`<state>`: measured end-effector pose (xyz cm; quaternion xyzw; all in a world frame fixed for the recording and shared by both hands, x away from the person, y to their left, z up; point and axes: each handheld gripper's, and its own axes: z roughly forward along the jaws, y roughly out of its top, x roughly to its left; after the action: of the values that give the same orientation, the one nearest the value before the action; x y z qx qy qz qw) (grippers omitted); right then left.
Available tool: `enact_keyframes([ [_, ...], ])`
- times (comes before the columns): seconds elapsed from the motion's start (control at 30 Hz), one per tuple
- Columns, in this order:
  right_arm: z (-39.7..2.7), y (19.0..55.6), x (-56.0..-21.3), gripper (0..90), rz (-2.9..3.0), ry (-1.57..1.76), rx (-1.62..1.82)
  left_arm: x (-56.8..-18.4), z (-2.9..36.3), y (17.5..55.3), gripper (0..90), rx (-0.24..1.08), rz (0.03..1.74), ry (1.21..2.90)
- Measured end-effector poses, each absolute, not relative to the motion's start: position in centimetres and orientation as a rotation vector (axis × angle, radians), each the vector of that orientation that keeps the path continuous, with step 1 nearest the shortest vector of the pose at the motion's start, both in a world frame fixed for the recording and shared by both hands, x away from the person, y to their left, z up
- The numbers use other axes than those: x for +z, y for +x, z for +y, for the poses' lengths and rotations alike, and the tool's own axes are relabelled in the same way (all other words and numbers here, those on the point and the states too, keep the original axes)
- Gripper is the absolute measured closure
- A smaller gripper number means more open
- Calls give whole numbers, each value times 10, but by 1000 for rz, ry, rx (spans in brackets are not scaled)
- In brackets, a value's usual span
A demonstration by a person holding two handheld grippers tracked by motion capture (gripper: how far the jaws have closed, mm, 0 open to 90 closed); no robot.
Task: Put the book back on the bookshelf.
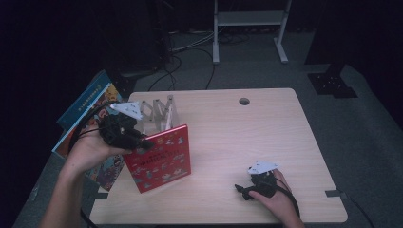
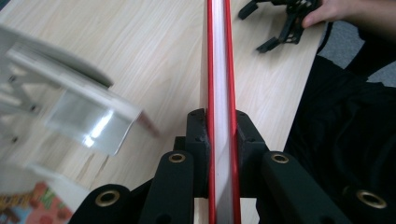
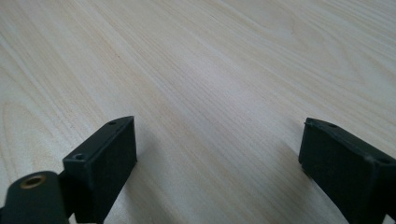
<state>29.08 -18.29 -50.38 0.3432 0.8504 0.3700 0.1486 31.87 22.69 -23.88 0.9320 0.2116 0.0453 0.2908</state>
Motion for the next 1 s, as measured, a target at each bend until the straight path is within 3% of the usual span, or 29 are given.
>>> enact_keyframes([
  [0.63, -183, 291, -504, 105, 2445, 986, 1064, -232, 303, 306, 795, 190, 771, 2398],
  [1.0, -183, 291, -504, 104, 2444, 987, 1064, -236, 304, 325, 795, 330, 957, 2347],
])
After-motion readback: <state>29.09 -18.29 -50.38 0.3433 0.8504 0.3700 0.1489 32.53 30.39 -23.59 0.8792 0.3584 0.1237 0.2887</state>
